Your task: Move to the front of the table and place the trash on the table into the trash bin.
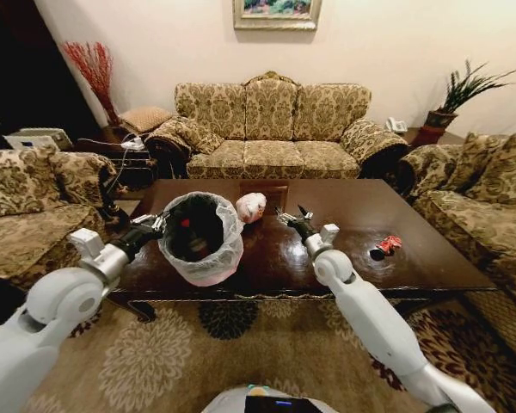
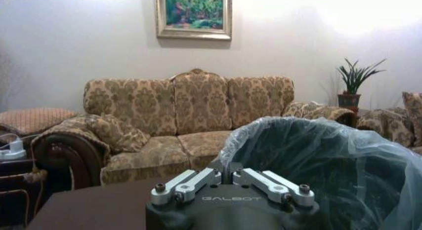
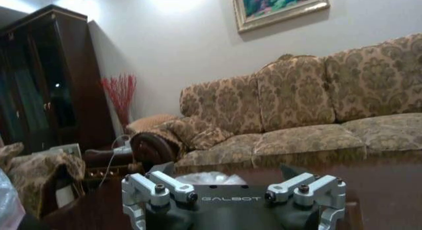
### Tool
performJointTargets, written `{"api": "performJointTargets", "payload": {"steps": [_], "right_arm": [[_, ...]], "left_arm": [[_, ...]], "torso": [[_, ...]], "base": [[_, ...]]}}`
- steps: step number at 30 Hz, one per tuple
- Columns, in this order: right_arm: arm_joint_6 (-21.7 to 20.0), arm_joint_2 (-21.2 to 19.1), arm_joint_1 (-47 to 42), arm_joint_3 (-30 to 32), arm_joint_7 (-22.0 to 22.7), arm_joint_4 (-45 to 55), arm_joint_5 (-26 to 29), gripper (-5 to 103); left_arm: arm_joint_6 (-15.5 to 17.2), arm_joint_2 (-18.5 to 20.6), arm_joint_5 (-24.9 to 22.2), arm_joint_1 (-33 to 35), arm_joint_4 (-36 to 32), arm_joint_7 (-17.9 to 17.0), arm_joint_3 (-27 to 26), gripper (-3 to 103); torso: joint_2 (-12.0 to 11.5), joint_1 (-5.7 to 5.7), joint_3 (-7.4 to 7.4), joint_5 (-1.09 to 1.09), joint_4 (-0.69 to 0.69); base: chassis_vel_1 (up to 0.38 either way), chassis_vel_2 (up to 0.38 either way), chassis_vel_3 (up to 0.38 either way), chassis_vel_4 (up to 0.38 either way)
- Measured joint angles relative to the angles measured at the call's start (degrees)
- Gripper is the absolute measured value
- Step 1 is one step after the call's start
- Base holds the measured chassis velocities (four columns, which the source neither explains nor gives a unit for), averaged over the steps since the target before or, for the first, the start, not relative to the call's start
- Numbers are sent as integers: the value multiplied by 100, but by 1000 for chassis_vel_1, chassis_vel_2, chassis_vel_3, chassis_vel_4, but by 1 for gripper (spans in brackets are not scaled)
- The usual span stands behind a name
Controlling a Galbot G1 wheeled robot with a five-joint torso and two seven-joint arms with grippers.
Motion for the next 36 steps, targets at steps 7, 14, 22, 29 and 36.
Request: {"api": "performJointTargets", "payload": {"steps": [7,14,22,29,36], "right_arm": [[-117,120,89,-83,-57,-157,-90,100],[-45,465,591,-540,-110,-631,175,100],[-580,1174,1041,-1171,1338,-742,362,100],[-757,1812,1510,-1288,1951,-1623,496,100],[-920,2188,1831,-1156,2011,-2464,771,100]], "left_arm": [[-62,-10,41,-26,67,36,62,4],[-88,-2,43,-37,105,64,63,4],[-135,-48,73,16,149,114,44,4],[-201,-77,82,2,177,163,82,4],[-262,-75,85,-28,264,216,83,4]], "torso": [[0,-1,0,3,-3],[-2,5,2,3,-3],[-1,-3,-1,1,-2],[1,-3,-1,2,-1],[0,1,1,3,-2]], "base": [[-39,60,60,-64],[-154,131,152,-134],[-43,37,35,-47],[0,0,0,0],[0,0,0,0]]}}
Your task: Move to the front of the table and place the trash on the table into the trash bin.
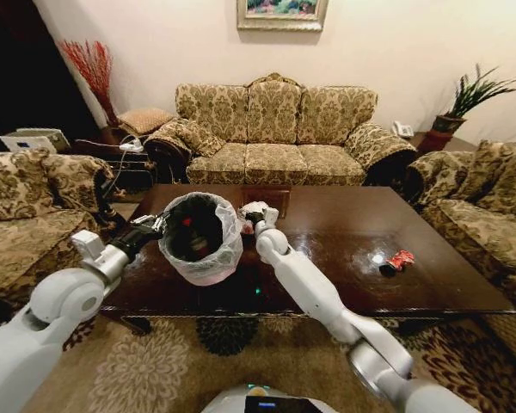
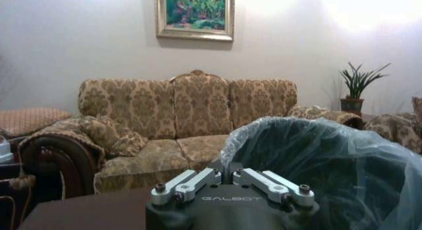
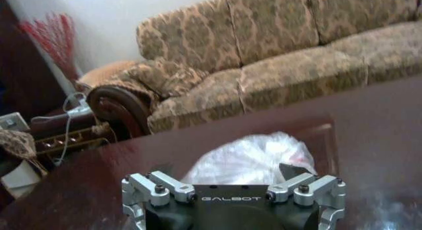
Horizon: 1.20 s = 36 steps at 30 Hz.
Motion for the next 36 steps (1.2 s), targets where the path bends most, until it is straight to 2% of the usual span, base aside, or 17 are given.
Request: {"api": "performJointTargets", "payload": {"steps": [5,7,8,11,12,15,16,17,20,21,23,25,26,29,34,36], "right_arm": [[-122,-21,9,66,-40,-123,272,99],[-187,-83,-6,84,-30,-126,450,89],[-187,-83,-6,84,-30,-126,450,89],[-235,-148,-38,121,-15,-108,621,73],[-235,-148,-38,121,-15,-108,621,73],[-240,-226,-81,127,-16,-90,651,57],[-240,-226,-81,127,-16,-90,651,57],[-240,-270,-115,129,-15,-52,673,51],[-240,-379,-196,137,-6,56,718,46],[-240,-489,-263,154,-4,156,732,35],[-240,-578,-321,178,-6,242,734,35],[-224,-825,-462,267,-53,485,734,24],[-224,-825,-462,267,-53,485,734,24],[-157,-1305,-747,431,-208,992,568,8],[-60,-1623,-928,565,-296,1537,497,1],[155,-1851,-1067,677,-535,2050,499,0]], "left_arm": [[-55,-12,0,-40,83,35,26,4],[-76,-33,15,-41,125,52,42,4],[-76,-33,15,-41,125,52,42,4],[-88,-37,20,-53,148,62,53,4],[-88,-37,20,-53,148,62,53,4],[-96,-32,56,-88,164,27,87,4],[-96,-32,56,-88,164,27,87,4],[-141,-28,126,-96,206,1,104,4],[-249,-14,341,-114,314,-29,125,4],[-310,2,488,-136,401,-51,129,4],[-382,18,637,-170,511,-61,131,4],[-561,52,924,-244,751,-68,130,4],[-561,52,924,-244,751,-68,130,4],[-637,100,963,-348,950,-121,123,4],[-679,112,952,-384,1019,-125,91,4],[-680,134,920,-464,1062,-130,135,4]], "torso": [[1,-2,-1,1,0],[0,-2,-1,0,0],[0,-2,-1,0,0],[0,-1,-1,1,-1],[0,-1,-1,1,-1],[1,-2,-2,1,0],[1,-2,-2,1,0],[1,-2,-2,1,0],[0,-2,-1,1,0],[0,-1,-1,1,0],[0,-2,-1,1,0],[0,-1,-1,1,0],[0,-1,-1,1,0],[0,0,0,1,-1],[0,-1,0,2,-4],[0,-1,0,2,-1]], "base": [[0,0,0,0],[0,0,0,0],[0,0,0,0],[0,0,0,0],[0,0,0,0],[0,0,0,0],[0,0,0,0],[0,0,0,0],[0,0,0,0],[0,0,0,0],[0,0,0,0],[0,0,0,0],[0,0,0,0],[0,0,0,0],[0,0,0,0],[0,0,0,0]]}}
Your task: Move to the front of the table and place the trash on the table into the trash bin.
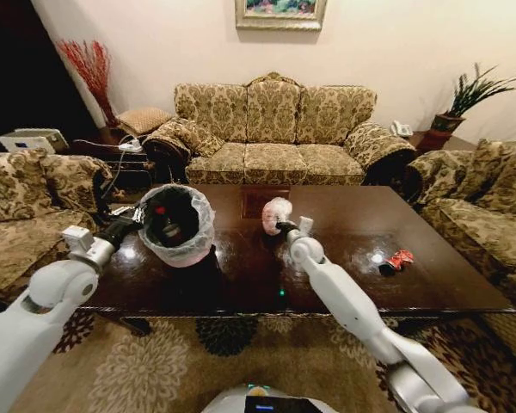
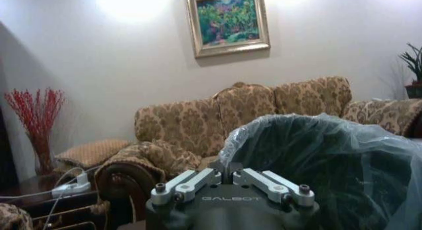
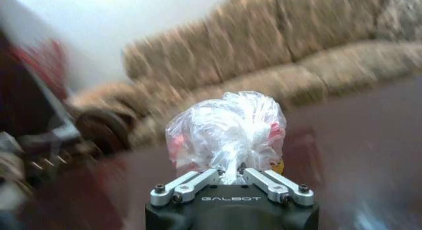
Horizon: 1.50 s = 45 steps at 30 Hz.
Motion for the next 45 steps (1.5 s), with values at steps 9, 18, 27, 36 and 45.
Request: {"api": "performJointTargets", "payload": {"steps": [9,18,27,36,45], "right_arm": [[881,-555,-192,92,-2084,1567,-117,0],[1156,-752,-190,-17,-3470,2765,81,0],[1156,-754,-292,-106,-4300,2716,-846,0],[1279,-743,-357,-144,-4506,2509,-1265,0],[1380,-700,-326,-204,-4577,2383,-1441,25]], "left_arm": [[-5,172,-245,-3,94,-5,18,4],[222,455,-893,108,-125,55,93,4],[550,727,-1602,172,-813,-15,94,4],[670,815,-1597,257,-1213,30,63,4],[705,924,-1674,332,-1265,67,9,4]], "torso": [[0,0,-1,-2,0],[0,-1,-1,0,1],[0,0,0,0,0],[0,0,0,-2,0],[0,0,0,-1,0]], "base": [[0,0,0,0],[0,0,0,0],[0,0,0,0],[0,0,0,0],[0,0,0,0]]}}
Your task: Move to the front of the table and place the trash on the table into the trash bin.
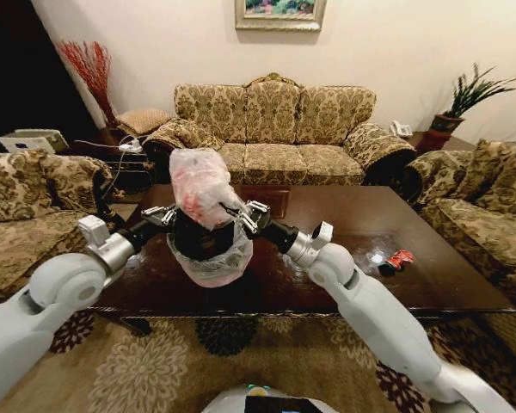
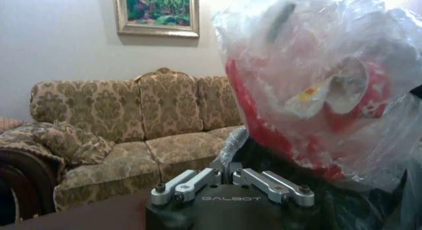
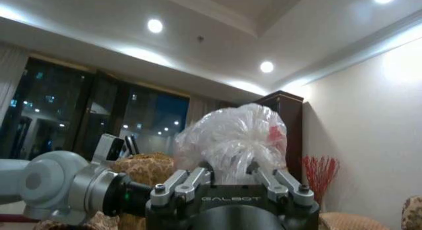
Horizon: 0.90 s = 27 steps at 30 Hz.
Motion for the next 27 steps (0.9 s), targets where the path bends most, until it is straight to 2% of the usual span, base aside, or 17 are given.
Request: {"api": "performJointTargets", "payload": {"steps": [3,4,6,7,10,11,14,16,19,20,22,25,26,27], "right_arm": [[20,11,9,-5,0,-5,-1,36],[26,17,14,-5,0,-9,-2,36],[44,24,25,-1,-1,-19,-2,47],[44,24,25,-1,-1,-19,-2,47],[88,12,20,21,-18,-20,9,62],[88,12,20,21,-18,-20,9,62],[127,-2,3,59,-31,-15,32,79],[131,-5,2,82,-21,-2,55,79],[174,-20,-2,193,75,61,148,94],[174,-20,-2,193,75,61,148,94],[215,-44,-97,375,223,158,217,99],[230,-50,-240,566,409,235,241,99],[226,-55,-374,744,641,298,239,100],[106,-88,-583,995,1098,405,225,100]], "left_arm": [[23,32,-22,-8,40,-1,0,4],[30,44,-41,-18,51,-8,1,4],[48,81,-88,-39,75,-20,7,4],[48,81,-88,-39,75,-20,7,4],[55,93,-105,-45,141,-31,6,4],[55,93,-105,-45,141,-31,6,4],[72,86,-96,-50,235,-79,-10,4],[98,85,-94,-50,261,-92,-27,4],[152,113,-122,-31,340,-184,-70,4],[152,113,-122,-31,340,-184,-70,4],[207,147,-182,-9,354,-243,-128,4],[289,178,-186,-14,374,-304,-169,4],[315,200,-225,-27,405,-343,-189,4],[396,219,-378,-77,430,-462,-231,4]], "torso": [[0,0,0,0,0],[0,0,0,0,0],[0,0,0,0,0],[0,0,0,0,0],[0,0,0,0,0],[0,0,0,0,0],[0,0,0,0,0],[0,0,0,-1,0],[0,0,0,-1,1],[0,0,0,-1,1],[0,0,0,0,1],[0,0,0,1,0],[0,0,0,2,1],[0,0,0,0,2]], "base": [[0,0,0,0],[0,0,0,0],[0,0,0,0],[0,0,0,0],[0,0,0,0],[0,0,0,0],[0,0,0,0],[0,0,0,0],[0,0,0,0],[0,0,0,0],[0,0,0,0],[0,0,0,0],[0,0,0,0],[0,0,0,0]]}}
